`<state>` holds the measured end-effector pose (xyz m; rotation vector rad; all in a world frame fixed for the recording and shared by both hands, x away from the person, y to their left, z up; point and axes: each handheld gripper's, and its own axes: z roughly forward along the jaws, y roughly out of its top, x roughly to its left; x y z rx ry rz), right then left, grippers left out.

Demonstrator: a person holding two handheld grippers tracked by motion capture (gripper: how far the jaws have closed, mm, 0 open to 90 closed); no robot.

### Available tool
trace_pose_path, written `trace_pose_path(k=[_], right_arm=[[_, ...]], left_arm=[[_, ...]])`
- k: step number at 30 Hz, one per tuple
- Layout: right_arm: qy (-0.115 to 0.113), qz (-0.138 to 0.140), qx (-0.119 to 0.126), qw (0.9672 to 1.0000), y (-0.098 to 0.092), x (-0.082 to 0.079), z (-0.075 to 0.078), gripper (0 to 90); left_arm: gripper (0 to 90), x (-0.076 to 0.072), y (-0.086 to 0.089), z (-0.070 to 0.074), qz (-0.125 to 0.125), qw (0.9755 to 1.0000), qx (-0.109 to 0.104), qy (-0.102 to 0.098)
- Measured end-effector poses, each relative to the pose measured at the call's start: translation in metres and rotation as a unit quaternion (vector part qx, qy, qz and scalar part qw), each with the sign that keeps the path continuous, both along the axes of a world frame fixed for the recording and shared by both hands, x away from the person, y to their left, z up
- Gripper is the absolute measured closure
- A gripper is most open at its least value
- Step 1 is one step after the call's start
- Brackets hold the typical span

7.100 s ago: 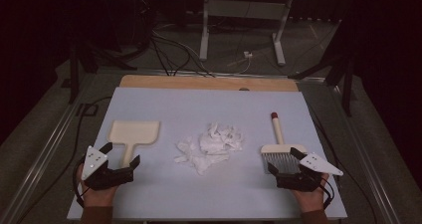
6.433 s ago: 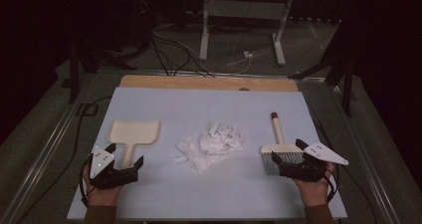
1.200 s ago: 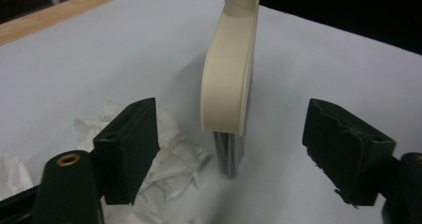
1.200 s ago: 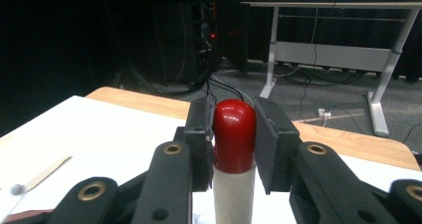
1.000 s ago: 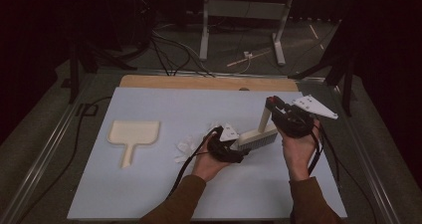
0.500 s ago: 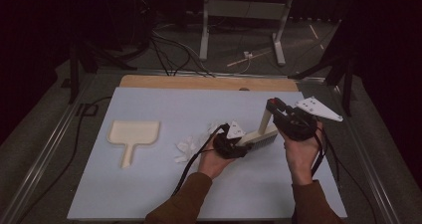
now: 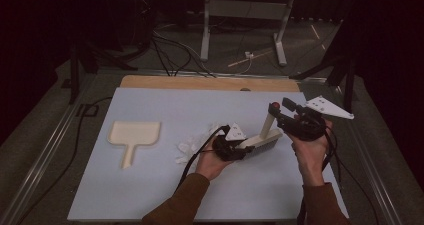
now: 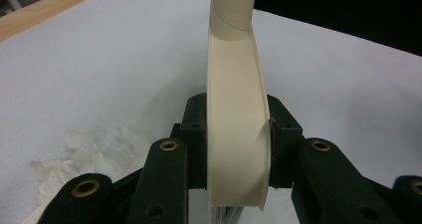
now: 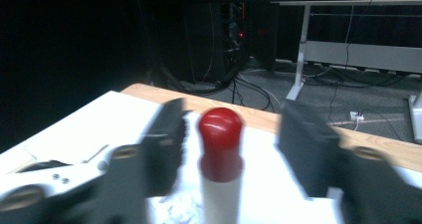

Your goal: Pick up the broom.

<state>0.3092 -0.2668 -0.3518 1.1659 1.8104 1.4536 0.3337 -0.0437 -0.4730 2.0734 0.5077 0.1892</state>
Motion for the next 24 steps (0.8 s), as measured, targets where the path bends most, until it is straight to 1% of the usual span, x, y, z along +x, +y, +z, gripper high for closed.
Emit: trace_pose_path(k=[1,2,3,4,5,6,7,8,9,12,13,14,15,16,19,22,23,24], right_arm=[[-0.004,0.003,0.005,1.0000,-0.006,0.001,-0.001,24.8],[-0.004,0.003,0.005,1.0000,-0.006,0.001,-0.001,24.8],[-0.002,0.005,0.004,1.0000,-0.008,0.002,-0.002,18.3],[0.004,0.004,0.002,1.0000,-0.010,0.003,-0.003,14.5],[0.007,0.007,0.000,0.9999,-0.013,0.005,-0.004,13.5],[0.012,0.016,-0.002,0.9998,-0.015,0.006,-0.006,10.3],[0.030,0.034,-0.012,0.9989,-0.019,0.011,-0.010,3.7],[0.030,0.034,-0.012,0.9989,-0.019,0.011,-0.010,3.7],[0.037,0.046,-0.015,0.9981,-0.020,0.013,-0.013,3.0],[0.049,0.065,-0.017,0.9965,-0.024,0.019,-0.021,1.9],[0.053,0.073,-0.016,0.9958,-0.024,0.021,-0.024,1.7],[0.061,0.088,-0.014,0.9941,-0.025,0.025,-0.029,1.6],[0.063,0.095,-0.014,0.9934,-0.025,0.026,-0.031,1.3],[0.063,0.095,-0.014,0.9934,-0.025,0.026,-0.031,1.3],[0.071,0.122,-0.019,0.9898,-0.022,0.030,-0.037,0.7],[0.078,0.154,-0.031,0.9844,-0.016,0.032,-0.040,0.0],[0.080,0.164,-0.036,0.9825,-0.014,0.033,-0.041,0.0],[0.081,0.186,-0.044,0.9782,-0.008,0.033,-0.042,0.0]], left_arm=[[70.1,0.000,0.001,0.001,-0.001,1.0000,-0.002,0.001],[70.1,0.000,0.002,0.002,-0.001,1.0000,-0.005,0.002],[70.1,0.000,0.003,0.003,-0.002,1.0000,-0.007,0.004],[70.1,0.000,0.005,0.005,-0.004,0.9999,-0.010,0.005],[70.1,0.000,0.007,0.006,-0.005,0.9999,-0.010,0.006],[70.1,0.000,0.009,0.008,-0.006,0.9999,-0.012,0.005],[70.1,0.001,0.011,0.010,-0.006,0.9999,-0.013,0.004],[70.1,0.001,0.014,0.012,-0.007,0.9999,-0.014,0.005],[70.1,0.002,0.016,0.013,-0.007,0.9998,-0.018,0.007],[70.1,0.003,0.025,0.019,-0.008,0.9996,-0.025,0.007],[70.1,0.003,0.029,0.021,-0.009,0.9997,-0.024,0.006],[70.0,0.004,0.032,0.023,-0.011,0.9996,-0.024,0.006],[70.1,0.004,0.035,0.025,-0.013,0.9996,-0.025,0.004],[70.1,0.004,0.038,0.027,-0.016,0.9995,-0.026,0.003],[70.0,0.005,0.047,0.032,-0.025,0.9992,-0.029,0.005],[70.1,0.005,0.056,0.037,-0.036,0.9990,-0.028,0.004],[70.0,0.005,0.059,0.038,-0.041,0.9987,-0.029,0.006],[70.1,0.005,0.061,0.039,-0.044,0.9986,-0.028,0.006]])
